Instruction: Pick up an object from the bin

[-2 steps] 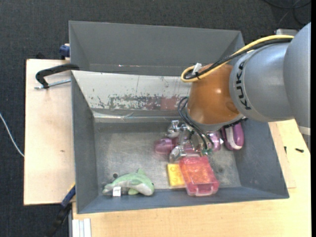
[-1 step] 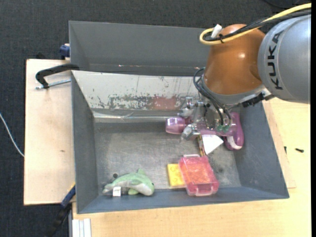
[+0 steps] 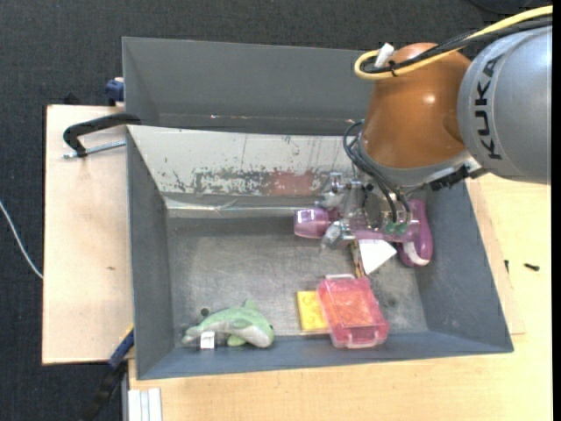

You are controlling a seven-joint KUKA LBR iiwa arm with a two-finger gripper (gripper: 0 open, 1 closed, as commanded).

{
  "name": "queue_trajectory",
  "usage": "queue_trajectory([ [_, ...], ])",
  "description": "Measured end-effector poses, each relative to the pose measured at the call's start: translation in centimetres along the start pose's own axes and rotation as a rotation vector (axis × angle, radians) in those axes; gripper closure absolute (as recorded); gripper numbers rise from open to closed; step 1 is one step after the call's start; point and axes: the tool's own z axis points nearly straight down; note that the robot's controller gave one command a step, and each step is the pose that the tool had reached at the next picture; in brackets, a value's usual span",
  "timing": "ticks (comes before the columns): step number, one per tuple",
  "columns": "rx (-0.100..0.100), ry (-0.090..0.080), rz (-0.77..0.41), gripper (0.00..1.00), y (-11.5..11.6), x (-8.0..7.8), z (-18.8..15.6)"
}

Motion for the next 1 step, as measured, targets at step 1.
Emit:
queue_trajectory([
  [1,0.000,0.001,0.029,1.00,0.51,-0.23,-2.42],
])
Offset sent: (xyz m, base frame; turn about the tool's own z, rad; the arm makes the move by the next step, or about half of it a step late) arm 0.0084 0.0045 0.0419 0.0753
